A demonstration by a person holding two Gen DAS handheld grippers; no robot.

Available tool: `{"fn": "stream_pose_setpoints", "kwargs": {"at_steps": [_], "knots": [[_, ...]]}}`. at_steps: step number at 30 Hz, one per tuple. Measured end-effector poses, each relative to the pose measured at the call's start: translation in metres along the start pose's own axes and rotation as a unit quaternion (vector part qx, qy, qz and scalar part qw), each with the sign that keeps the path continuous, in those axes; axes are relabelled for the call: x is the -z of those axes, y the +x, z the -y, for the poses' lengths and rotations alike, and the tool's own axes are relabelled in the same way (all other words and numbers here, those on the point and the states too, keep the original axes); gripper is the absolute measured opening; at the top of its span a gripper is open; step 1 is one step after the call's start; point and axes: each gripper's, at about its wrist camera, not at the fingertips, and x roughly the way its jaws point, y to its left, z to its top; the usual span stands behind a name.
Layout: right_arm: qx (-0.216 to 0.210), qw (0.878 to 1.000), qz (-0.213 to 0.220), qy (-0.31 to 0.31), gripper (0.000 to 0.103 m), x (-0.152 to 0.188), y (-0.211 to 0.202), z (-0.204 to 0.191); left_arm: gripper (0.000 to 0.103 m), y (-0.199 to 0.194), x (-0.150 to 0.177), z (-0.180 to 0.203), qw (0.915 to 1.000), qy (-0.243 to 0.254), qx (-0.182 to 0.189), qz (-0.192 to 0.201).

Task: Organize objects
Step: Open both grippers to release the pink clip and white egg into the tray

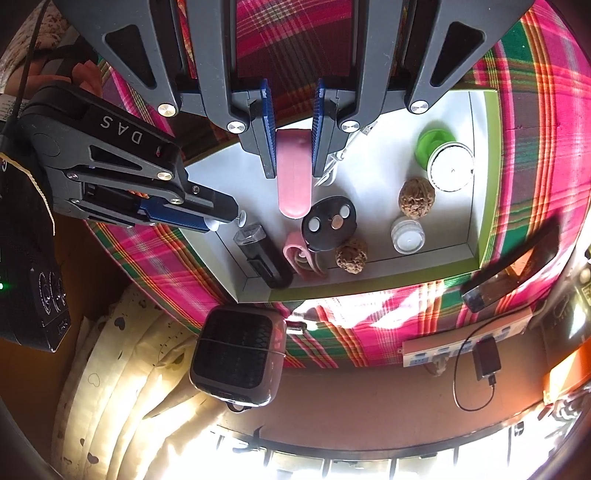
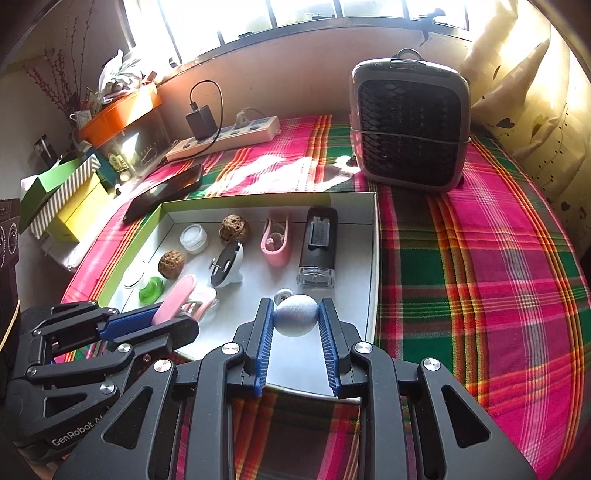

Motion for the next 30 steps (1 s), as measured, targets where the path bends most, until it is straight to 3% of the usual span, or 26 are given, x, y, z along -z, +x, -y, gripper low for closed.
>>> {"fn": "stream_pose_setpoints", "kwargs": {"at_steps": [26, 30], "knots": [[0.029, 0.999, -0.032, -0.027, 0.026, -0.004, 0.017, -0.007, 0.017, 0.017, -0.004, -0.005, 0.9995, -0.009, -0.005, -0.031], [0.022, 0.999, -0.031, -0.025, 0.031, -0.003, 0.016, -0.008, 0.021, 0.015, -0.003, -0.006, 0.9995, -0.011, -0.011, -0.028]]}}
